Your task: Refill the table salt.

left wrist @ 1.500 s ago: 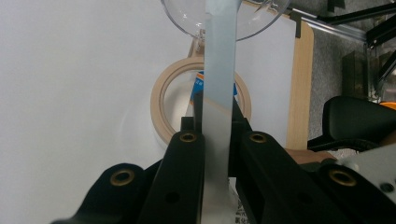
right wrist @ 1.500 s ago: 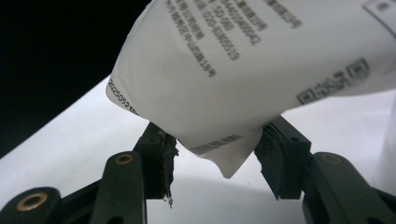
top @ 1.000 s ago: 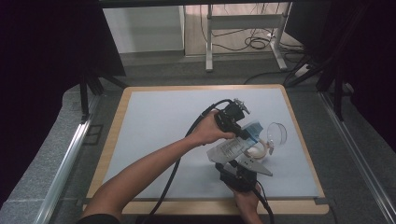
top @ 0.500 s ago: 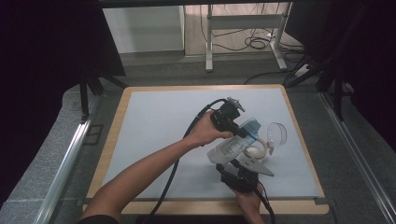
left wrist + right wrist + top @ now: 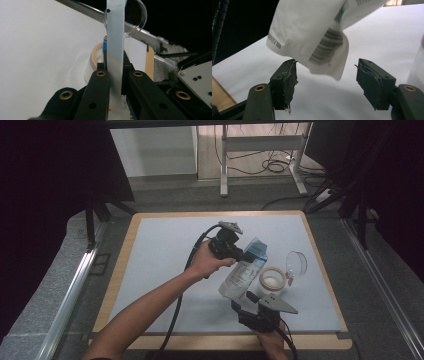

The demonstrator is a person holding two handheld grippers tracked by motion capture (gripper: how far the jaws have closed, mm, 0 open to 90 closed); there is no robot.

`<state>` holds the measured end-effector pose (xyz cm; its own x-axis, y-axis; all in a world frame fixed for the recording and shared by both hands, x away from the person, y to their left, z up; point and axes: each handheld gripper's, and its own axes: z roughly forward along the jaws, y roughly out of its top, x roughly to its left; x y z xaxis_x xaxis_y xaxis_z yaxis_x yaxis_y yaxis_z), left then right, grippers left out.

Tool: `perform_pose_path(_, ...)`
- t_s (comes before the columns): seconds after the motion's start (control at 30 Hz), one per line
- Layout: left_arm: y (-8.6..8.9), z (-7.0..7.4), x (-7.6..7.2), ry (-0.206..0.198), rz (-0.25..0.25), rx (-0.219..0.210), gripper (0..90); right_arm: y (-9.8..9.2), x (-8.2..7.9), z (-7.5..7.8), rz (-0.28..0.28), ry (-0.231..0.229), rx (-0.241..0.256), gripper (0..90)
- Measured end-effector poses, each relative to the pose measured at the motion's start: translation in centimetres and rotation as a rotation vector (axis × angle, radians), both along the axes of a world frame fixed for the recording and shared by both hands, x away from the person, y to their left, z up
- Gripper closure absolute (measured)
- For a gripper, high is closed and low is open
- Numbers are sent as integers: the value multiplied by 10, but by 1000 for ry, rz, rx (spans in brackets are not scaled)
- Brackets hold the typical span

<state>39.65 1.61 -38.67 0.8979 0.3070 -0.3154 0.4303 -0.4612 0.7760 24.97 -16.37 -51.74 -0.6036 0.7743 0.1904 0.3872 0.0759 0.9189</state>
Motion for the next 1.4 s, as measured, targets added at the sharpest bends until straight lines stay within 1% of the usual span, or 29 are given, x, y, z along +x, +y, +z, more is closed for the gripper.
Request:
perform_pose_path(0.07, 6, -1, 1, 9, 5, -22, 898, 1, 1, -1, 7, 4, -8, 335)
perform_pose_path(0.17, 14, -5, 1, 9, 20, -24, 897, 2, 3, -3, 6, 12, -11, 334)
perform_pose_path(0.23, 22, -7, 1, 3, 33, -27, 897, 1, 3, -3, 2, 10, -14, 335)
perform_pose_path(0.4, 55, -15, 5, 9, 105, -79, 898, -4, 5, -1, -13, 2, 2, 335)
perform_pose_path(0.53, 85, -23, 9, -6, 186, -109, 898, -8, 6, 2, -30, -2, 15, 335)
perform_pose_path(0.57, 92, -25, 10, -14, 211, -115, 898, -9, 6, 2, -32, -5, 16, 335)
perform_pose_path(0.63, 108, -29, 14, -38, 269, -113, 898, -9, 6, 2, -34, -7, 15, 335)
perform_pose_path(0.7, 123, -34, 19, -48, 324, -130, 899, -8, 6, 2, -34, -4, 15, 335)
perform_pose_path(0.77, 137, -39, 23, -68, 375, -140, 899, -7, 7, 2, -35, -2, 17, 335)
perform_pose_path(0.87, 157, -49, 30, -82, 441, -165, 899, -5, 7, 2, -32, -2, 12, 336)
perform_pose_path(1.0, 176, -63, 36, -93, 511, -167, 899, -5, 7, 2, -31, -3, 11, 336)
perform_pose_path(1.1, 186, -74, 35, -99, 546, -160, 899, -6, 7, 2, -33, -2, 11, 335)
perform_pose_path(1.13, 190, -77, 35, -98, 555, -168, 899, -6, 8, 1, -34, -2, 12, 336)
perform_pose_path(1.17, 194, -80, 33, -97, 561, -185, 898, -6, 8, 1, -34, 0, 14, 335)
perform_pose_path(1.2, 199, -81, 31, -99, 576, -191, 899, -6, 8, 1, -34, 0, 13, 335)
perform_pose_path(1.23, 202, -82, 30, -105, 579, -192, 899, -6, 8, 1, -34, -2, 12, 335)
perform_pose_path(1.3, 209, -85, 23, -96, 599, -204, 898, -6, 8, 2, -33, -1, 12, 335)
perform_pose_path(1.4, 215, -87, 13, -115, 608, -200, 898, -6, 7, 2, -32, -5, 8, 335)
